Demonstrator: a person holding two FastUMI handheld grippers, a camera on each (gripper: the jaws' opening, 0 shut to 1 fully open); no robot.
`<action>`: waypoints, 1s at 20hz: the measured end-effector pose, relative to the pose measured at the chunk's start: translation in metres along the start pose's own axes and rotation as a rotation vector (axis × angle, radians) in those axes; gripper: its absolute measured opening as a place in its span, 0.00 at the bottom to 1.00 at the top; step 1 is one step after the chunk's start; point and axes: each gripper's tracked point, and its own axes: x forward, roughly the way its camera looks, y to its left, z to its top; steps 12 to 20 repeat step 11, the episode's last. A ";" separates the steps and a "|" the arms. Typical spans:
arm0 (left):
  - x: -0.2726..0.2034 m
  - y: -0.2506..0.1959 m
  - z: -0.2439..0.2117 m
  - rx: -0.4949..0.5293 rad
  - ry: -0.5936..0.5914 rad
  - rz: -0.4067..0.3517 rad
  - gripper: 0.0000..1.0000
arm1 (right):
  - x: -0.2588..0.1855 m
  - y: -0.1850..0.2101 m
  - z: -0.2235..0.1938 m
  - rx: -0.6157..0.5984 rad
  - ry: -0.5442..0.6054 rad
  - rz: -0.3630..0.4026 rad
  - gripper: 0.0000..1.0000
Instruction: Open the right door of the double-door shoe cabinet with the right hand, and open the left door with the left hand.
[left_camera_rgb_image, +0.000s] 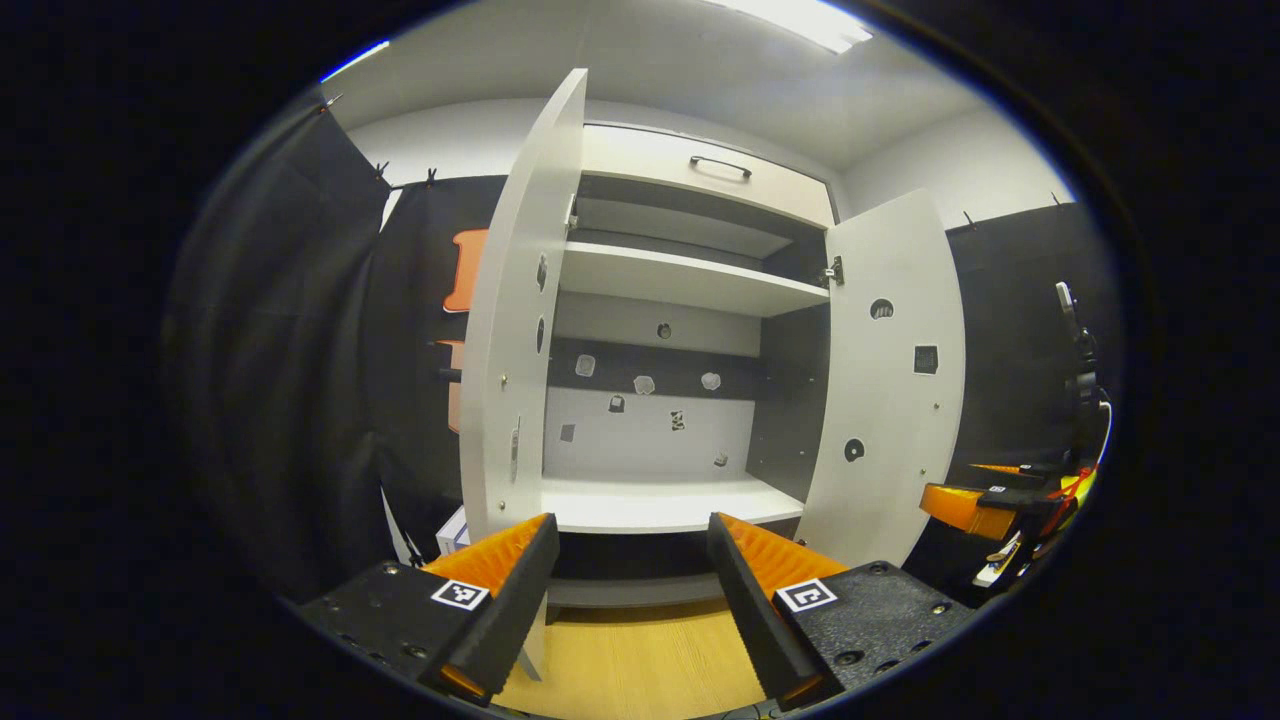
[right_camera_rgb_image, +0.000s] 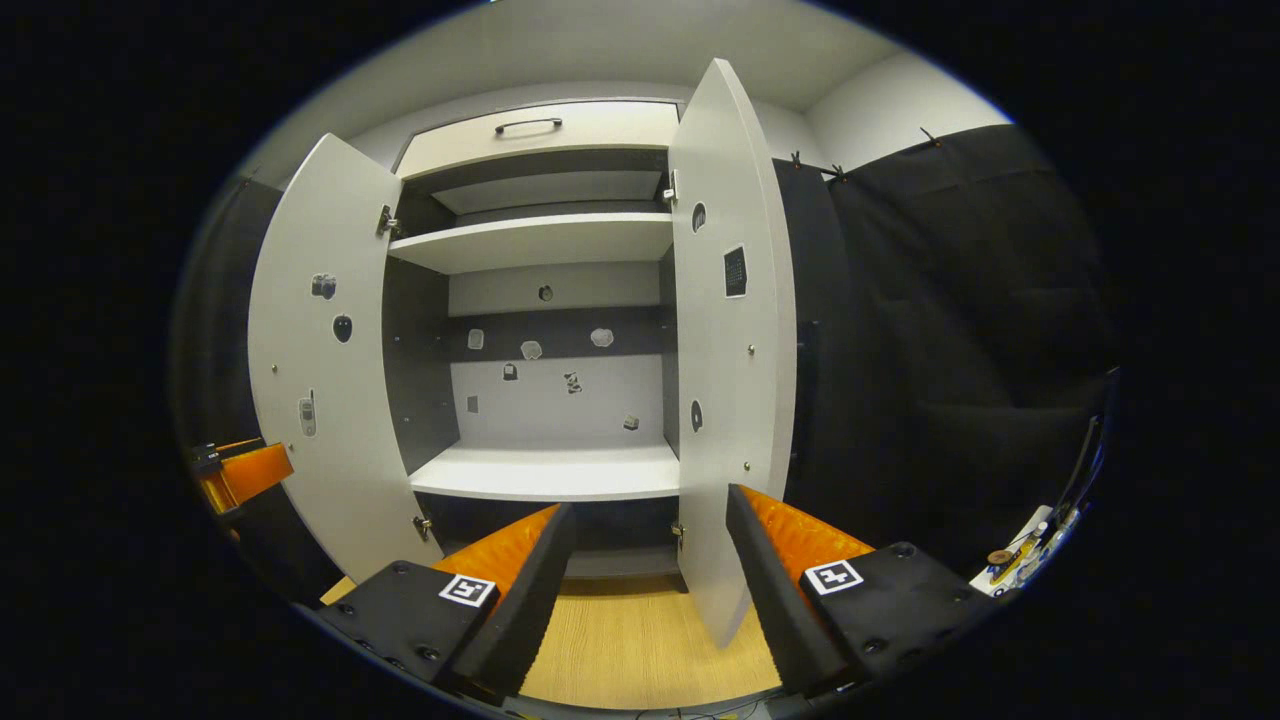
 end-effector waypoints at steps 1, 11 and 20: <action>0.000 0.001 0.002 0.000 -0.004 0.003 0.90 | -0.001 0.001 0.000 0.001 0.000 0.001 0.97; -0.005 0.014 0.007 -0.009 -0.025 0.025 0.93 | -0.004 0.010 0.001 0.007 -0.003 0.007 0.97; -0.005 0.014 0.007 -0.009 -0.025 0.025 0.93 | -0.004 0.010 0.001 0.007 -0.003 0.007 0.97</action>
